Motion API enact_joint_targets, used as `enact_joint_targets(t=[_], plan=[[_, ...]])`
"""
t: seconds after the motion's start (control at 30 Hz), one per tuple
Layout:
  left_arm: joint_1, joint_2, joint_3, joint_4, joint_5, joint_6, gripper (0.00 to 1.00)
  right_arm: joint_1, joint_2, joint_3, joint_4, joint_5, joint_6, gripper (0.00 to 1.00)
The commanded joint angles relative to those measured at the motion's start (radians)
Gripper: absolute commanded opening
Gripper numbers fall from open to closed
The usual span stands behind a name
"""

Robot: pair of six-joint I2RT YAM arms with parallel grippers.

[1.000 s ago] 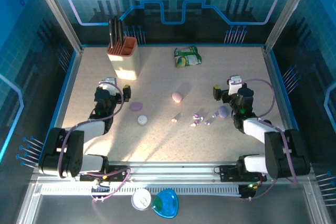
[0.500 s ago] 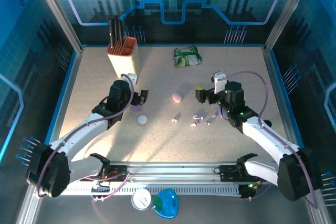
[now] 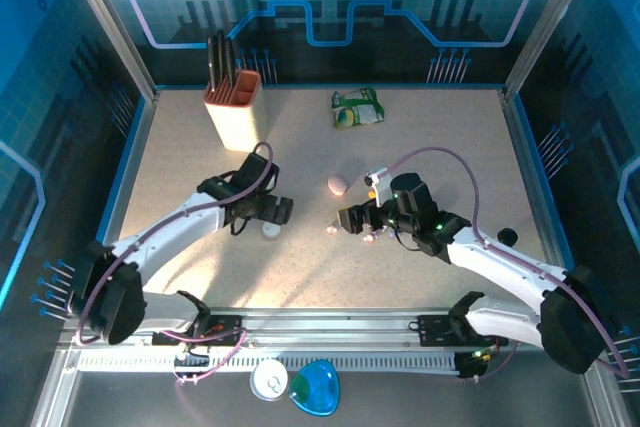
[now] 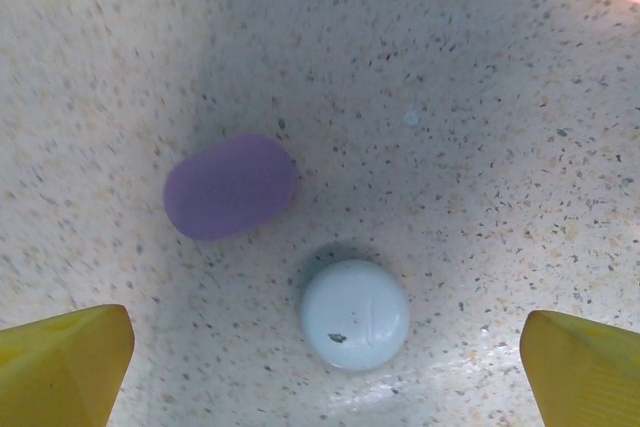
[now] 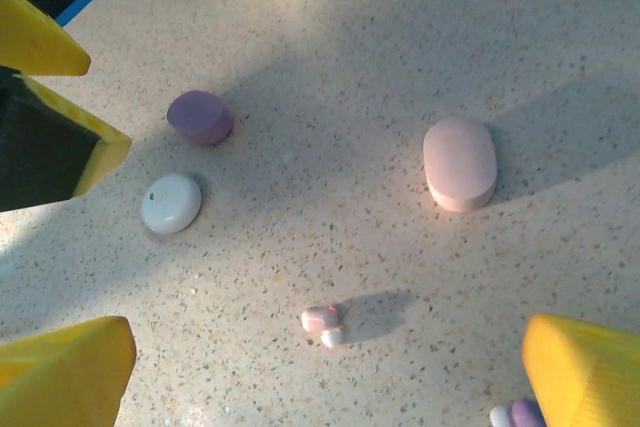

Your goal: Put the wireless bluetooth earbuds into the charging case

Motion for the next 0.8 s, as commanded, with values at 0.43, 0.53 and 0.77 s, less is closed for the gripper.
enact_joint_targets(t=[0.43,0.53,0.77], plan=[[-0.012,0.182,-0.006,-0.038,0.083,-0.175,0.78,0.024,0.084,-0.032,0.062,0.0,0.086,1.0],[-0.013,0.222,0.001,-0.033,0.085,-0.168,0.77,0.024,0.092,-0.039,0.071,0.0,0.096,1.0],[-0.013,0.284,0.009,-0.019,0.095,-0.154,0.71,0.023,0.093,-0.051,0.088,0.013,0.099,1.0]])
